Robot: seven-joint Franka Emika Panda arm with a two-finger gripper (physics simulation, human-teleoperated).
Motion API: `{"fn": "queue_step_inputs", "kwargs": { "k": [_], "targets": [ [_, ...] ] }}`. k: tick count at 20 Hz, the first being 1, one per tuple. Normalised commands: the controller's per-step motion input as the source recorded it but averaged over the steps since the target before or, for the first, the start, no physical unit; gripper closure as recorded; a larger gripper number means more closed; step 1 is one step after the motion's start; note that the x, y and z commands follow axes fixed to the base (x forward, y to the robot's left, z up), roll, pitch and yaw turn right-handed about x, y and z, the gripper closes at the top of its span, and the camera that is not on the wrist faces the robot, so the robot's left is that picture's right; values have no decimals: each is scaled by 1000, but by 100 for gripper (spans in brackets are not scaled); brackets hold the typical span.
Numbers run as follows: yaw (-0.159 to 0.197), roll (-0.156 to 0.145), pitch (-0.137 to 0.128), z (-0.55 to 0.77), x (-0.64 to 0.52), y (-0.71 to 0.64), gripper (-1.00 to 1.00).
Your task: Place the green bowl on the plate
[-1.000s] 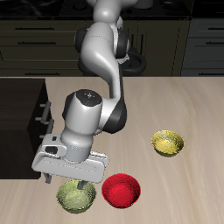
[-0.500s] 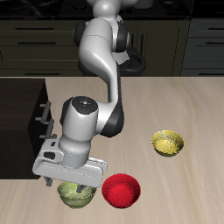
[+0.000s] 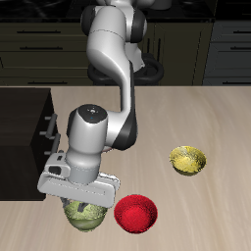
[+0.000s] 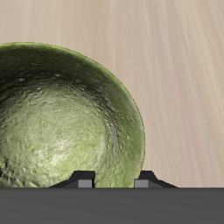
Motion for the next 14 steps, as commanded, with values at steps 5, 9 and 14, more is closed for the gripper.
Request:
{"fn": "queue_step_inputs", "kwargs": {
  "k": [5, 9, 14],
  "targets": [
    [-7, 13, -1, 53, -74, 38, 100],
    [-6, 14, 2, 22, -45, 44, 100],
    [37, -11, 25, 82, -97, -2, 100]
  ]
}}
